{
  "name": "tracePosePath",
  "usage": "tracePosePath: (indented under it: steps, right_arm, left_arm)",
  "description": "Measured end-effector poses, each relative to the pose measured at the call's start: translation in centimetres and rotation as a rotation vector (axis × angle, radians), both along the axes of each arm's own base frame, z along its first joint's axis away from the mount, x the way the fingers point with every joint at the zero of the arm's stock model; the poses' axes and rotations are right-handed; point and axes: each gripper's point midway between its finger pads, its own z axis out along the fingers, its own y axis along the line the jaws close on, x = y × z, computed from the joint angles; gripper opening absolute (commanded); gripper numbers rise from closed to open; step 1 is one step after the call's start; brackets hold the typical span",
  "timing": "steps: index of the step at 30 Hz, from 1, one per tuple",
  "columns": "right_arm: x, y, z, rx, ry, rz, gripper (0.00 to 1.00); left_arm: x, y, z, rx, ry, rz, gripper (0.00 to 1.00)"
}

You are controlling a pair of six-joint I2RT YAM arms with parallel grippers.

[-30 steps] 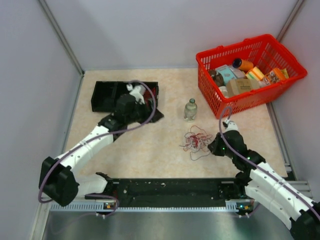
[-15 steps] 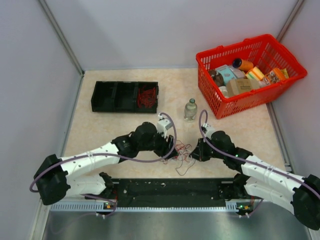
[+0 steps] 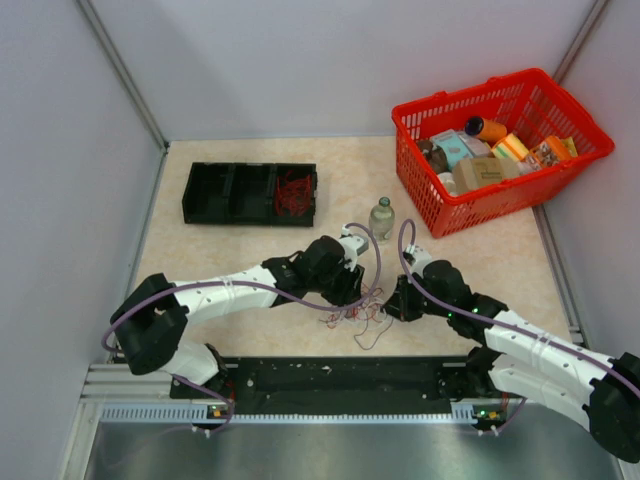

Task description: Untangle the cables

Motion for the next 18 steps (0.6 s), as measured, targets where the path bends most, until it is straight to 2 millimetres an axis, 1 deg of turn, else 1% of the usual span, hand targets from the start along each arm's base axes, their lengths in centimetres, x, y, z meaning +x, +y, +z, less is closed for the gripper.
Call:
tracePosePath:
  steps: [5, 7, 13, 18]
  right_arm:
    - [-0.04, -0.16, -0.16, -0.009, 0.001, -0.001, 0.00]
    - [-0.02, -0.19, -0.18, -0.011, 0.001, -0.003, 0.00]
    - [0.06, -0.24, -0.19, -0.013, -0.001, -0.008, 0.00]
    - [0.12, -0.27, -0.14, -0.013, -0.004, -0.011, 0.00]
  left_arm:
    - [0.53, -0.24, -0.95, 0.032, 0.011, 0.015, 0.30]
    - [0.68, -0.24, -0.97, 0.034, 0.009, 0.023, 0.21]
    - [0.95, -0.85, -0.85, 0.030, 0.014, 0.021, 0.21]
    - [0.80, -1.00, -1.25, 0.035, 0.027, 0.013, 0.20]
